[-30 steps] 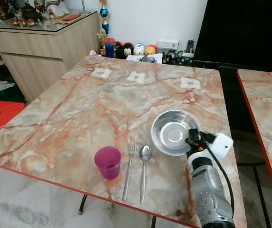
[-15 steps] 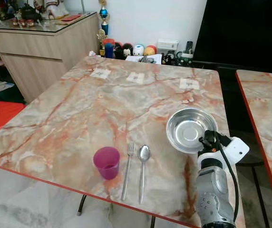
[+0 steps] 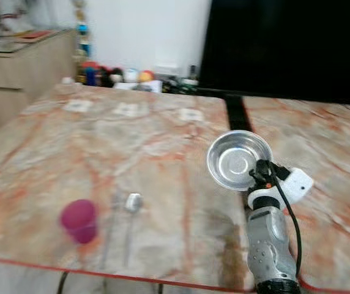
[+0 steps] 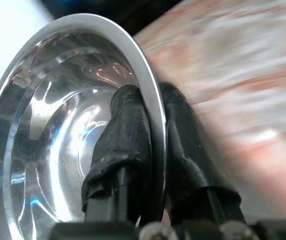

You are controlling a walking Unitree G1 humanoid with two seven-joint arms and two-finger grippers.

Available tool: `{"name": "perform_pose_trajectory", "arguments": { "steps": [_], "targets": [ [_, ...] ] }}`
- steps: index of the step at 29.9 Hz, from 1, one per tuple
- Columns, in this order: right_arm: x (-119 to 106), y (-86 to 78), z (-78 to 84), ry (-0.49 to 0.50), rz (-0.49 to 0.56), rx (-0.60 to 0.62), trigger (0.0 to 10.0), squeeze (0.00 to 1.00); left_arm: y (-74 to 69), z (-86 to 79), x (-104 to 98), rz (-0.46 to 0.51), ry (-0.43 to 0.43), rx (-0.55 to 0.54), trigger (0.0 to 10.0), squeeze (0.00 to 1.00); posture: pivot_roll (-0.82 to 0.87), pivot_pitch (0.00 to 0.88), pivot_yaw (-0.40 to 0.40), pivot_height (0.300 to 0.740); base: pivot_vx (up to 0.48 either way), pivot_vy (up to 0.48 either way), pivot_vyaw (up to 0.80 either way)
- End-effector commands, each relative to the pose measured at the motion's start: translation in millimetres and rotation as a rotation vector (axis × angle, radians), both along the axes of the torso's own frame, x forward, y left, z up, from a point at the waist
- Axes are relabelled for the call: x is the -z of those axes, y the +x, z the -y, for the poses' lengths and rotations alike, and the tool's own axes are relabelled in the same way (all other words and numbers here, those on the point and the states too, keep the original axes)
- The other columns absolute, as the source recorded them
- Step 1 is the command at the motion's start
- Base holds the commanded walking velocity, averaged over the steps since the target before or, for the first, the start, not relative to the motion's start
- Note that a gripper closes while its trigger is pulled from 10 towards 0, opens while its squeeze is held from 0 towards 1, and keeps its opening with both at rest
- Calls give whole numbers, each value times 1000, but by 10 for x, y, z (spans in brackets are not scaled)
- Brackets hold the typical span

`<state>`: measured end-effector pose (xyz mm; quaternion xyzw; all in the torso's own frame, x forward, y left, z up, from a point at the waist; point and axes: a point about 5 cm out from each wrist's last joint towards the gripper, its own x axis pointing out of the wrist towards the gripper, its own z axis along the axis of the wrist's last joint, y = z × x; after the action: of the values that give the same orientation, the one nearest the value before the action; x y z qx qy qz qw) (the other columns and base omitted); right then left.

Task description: Setting the table

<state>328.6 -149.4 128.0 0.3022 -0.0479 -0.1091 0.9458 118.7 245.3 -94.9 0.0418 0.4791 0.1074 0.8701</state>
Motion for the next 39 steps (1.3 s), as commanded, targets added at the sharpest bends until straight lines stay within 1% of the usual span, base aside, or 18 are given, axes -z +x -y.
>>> {"name": "perform_pose_trajectory", "arguments": {
  "steps": [1, 5, 23, 33, 36, 39],
  "targets": [
    [12, -36, 77, 1, -1, 43, 10000, 0, -48, 86, 40, -21, -23, -4, 10000, 0, 29, 32, -6, 740, 0, -412, -781],
    [27, -45, 86, 8, -6, 61, 10000, 0, -40, 80, 36, -18, -24, -8, 10000, 0, 29, 43, -1, 740, 0, -409, -158],
    [-27, -11, 69, 8, 22, 56, 10000, 0, -30, 58, 29, -17, -19, -14, 10000, 0, 30, 58, 11, 740, 0, -406, 0],
    [-28, -10, 97, 1, 23, 70, 10000, 0, -26, 53, 26, -17, -19, -12, 10000, 0, 27, 60, 15, 740, 0, -387, 0],
    [-37, -10, 113, -3, 26, 76, 10000, 0, -25, 52, 26, -16, -19, -12, 10000, 0, 26, 61, 15, 740, 0, -327, 0],
    [-61, -9, 145, -8, 35, 89, 10000, 0, -25, 50, 25, -14, -19, -20, 10000, 0, 26, 63, 16, 740, 0, 0, 0]
  ]
}}
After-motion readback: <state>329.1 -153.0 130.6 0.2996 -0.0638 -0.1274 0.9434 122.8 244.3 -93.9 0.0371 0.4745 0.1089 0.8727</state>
